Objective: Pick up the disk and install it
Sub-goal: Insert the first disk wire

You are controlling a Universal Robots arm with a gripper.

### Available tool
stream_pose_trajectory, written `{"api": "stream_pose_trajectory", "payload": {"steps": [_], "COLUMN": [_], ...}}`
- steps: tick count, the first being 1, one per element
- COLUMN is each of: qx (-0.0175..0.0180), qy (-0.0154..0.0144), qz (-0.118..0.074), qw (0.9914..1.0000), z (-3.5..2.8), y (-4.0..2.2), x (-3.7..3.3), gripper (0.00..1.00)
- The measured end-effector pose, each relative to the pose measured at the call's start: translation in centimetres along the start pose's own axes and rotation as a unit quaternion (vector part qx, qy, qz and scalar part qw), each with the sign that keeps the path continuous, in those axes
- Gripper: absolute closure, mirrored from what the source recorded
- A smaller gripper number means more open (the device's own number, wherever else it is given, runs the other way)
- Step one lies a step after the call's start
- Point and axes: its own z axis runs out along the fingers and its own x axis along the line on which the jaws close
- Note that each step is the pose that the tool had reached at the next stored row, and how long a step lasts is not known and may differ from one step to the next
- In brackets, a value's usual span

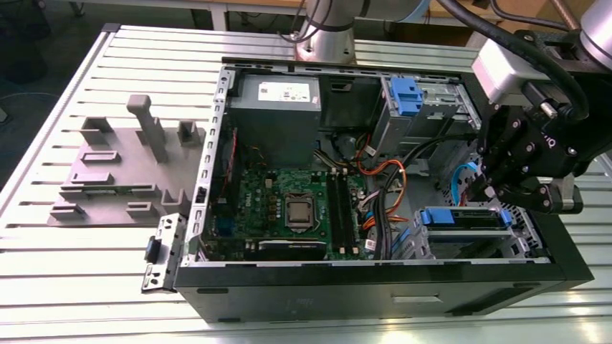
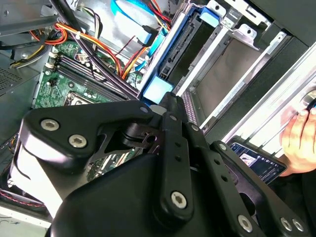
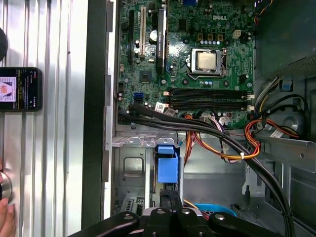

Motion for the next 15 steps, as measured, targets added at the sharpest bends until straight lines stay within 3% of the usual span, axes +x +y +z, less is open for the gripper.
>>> {"api": "stream_pose_trajectory", "payload": {"steps": [5, 15], "qx": [0.0, -0.0004], "qy": [0.0, 0.0001], "qz": [0.0, 0.0], "qw": [1.0, 1.0], "z": [0.05, 0.14], "y": [-0.5, -2.96], "x": [-0.04, -0.86], "gripper": [0.89, 0.89]}}
